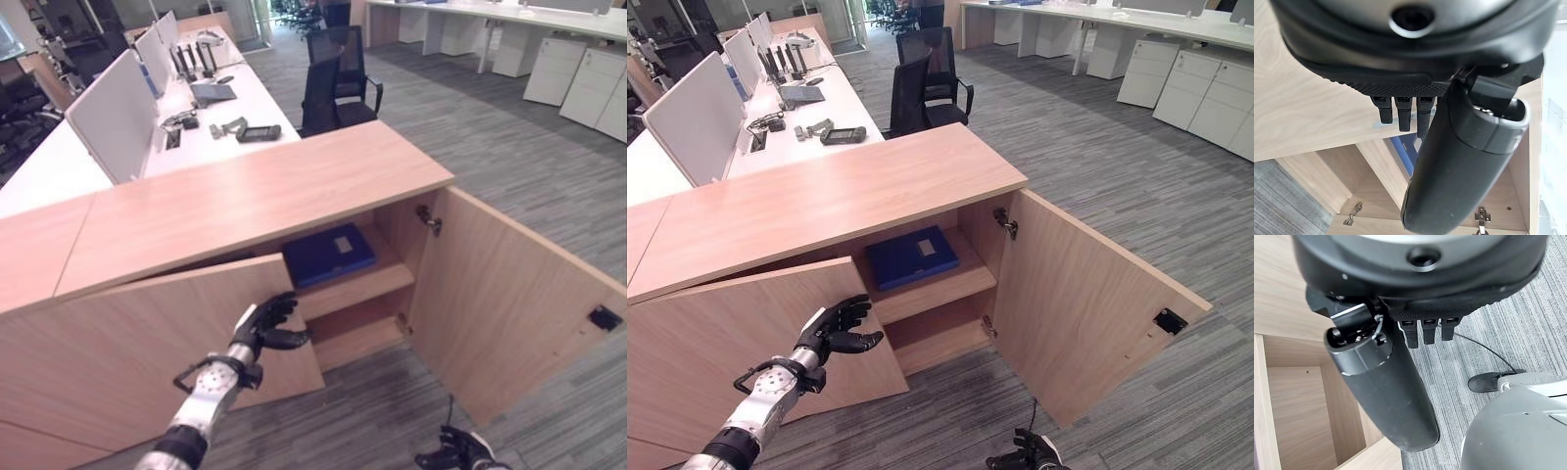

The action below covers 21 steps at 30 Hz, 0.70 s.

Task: Put the empty folder in the office cabinet

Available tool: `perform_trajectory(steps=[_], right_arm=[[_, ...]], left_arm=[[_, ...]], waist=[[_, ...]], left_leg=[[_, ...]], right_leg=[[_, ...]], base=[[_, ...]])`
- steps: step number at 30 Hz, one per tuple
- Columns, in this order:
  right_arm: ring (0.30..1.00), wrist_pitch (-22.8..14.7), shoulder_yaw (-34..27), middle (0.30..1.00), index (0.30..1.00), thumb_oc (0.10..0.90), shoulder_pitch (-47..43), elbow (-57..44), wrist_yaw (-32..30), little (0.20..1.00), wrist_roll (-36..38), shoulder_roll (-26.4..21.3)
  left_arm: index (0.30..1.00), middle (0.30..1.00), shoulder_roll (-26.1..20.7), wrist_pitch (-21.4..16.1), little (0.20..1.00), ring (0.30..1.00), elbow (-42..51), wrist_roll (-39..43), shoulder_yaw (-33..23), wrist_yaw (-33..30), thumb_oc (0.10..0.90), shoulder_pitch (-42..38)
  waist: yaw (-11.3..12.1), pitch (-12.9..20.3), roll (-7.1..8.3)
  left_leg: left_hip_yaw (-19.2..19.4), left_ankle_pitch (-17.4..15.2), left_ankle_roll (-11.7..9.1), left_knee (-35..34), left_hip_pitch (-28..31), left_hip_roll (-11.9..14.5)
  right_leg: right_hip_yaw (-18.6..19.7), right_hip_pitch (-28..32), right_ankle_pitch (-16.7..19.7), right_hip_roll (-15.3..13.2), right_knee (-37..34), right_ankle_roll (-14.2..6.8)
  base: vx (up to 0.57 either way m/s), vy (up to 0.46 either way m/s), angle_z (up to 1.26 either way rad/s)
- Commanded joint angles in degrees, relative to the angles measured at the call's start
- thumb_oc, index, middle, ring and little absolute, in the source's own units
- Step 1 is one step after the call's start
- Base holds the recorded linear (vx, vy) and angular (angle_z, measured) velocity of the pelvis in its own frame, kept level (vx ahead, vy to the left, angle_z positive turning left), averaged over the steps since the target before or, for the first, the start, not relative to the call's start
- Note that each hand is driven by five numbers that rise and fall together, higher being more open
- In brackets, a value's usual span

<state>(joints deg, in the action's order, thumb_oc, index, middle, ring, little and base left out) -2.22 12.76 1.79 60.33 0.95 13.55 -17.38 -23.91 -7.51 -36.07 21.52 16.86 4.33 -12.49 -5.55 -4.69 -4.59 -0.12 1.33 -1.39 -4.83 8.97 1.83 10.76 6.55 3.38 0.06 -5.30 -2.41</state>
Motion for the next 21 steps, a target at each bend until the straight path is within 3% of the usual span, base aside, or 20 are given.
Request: perform_trajectory(steps=[1,11,17,21], right_arm=[[0.900,-3.1,1.9,0.900,0.900,0.800,-0.2,-2.2,0.7,0.900,0.0,-2.1],[0.900,-3.6,2.8,0.900,0.900,0.800,0.8,-3.7,2.3,0.900,0.4,-3.8],[0.900,-3.8,3.2,0.900,0.900,0.800,0.7,-4.1,2.7,0.900,0.7,-4.2],[0.900,-3.9,3.1,0.900,0.900,0.800,0.7,-4.3,2.5,0.900,0.7,-3.9]], left_arm=[[0.900,0.900,-7.4,-5.3,0.900,0.900,-9.4,-1.2,-4.0,-3.6,0.800,-12.7],[0.900,0.900,-15.6,-4.7,0.900,0.900,-24.9,-1.3,-6.0,-3.4,0.800,-21.4],[0.900,0.900,-18.5,-4.4,0.900,0.900,-28.7,-0.1,-8.6,-4.0,0.800,-23.2],[0.900,0.900,-17.0,-4.9,0.900,0.900,-26.2,1.3,-9.6,-4.4,0.800,-21.8]], waist=[[-1.1,5.2,1.99],[-2.5,6.0,2.82],[-3.0,6.2,3.63],[-2.7,6.0,4.04]], left_leg=[[0.0,-3.0,-2.6,-0.2,-0.8,0.3],[2.5,-4.0,-2.6,-0.2,-0.2,0.6],[4.4,-4.7,-2.7,-0.2,0.2,1.0],[5.3,-5.1,-2.4,-0.2,0.6,1.0]], right_leg=[[-2.8,0.3,-4.8,-3.8,2.0,-6.1],[-0.4,-1.2,-4.2,-4.2,2.4,-7.7],[1.2,-2.2,-3.7,-4.3,2.6,-8.3],[1.4,-2.5,-3.7,-4.2,2.9,-8.4]], base=[[0.03,0.032,0.01],[0.04,0.057,-0.12],[0.02,0.036,-0.15],[0.01,0.017,-0.17]])
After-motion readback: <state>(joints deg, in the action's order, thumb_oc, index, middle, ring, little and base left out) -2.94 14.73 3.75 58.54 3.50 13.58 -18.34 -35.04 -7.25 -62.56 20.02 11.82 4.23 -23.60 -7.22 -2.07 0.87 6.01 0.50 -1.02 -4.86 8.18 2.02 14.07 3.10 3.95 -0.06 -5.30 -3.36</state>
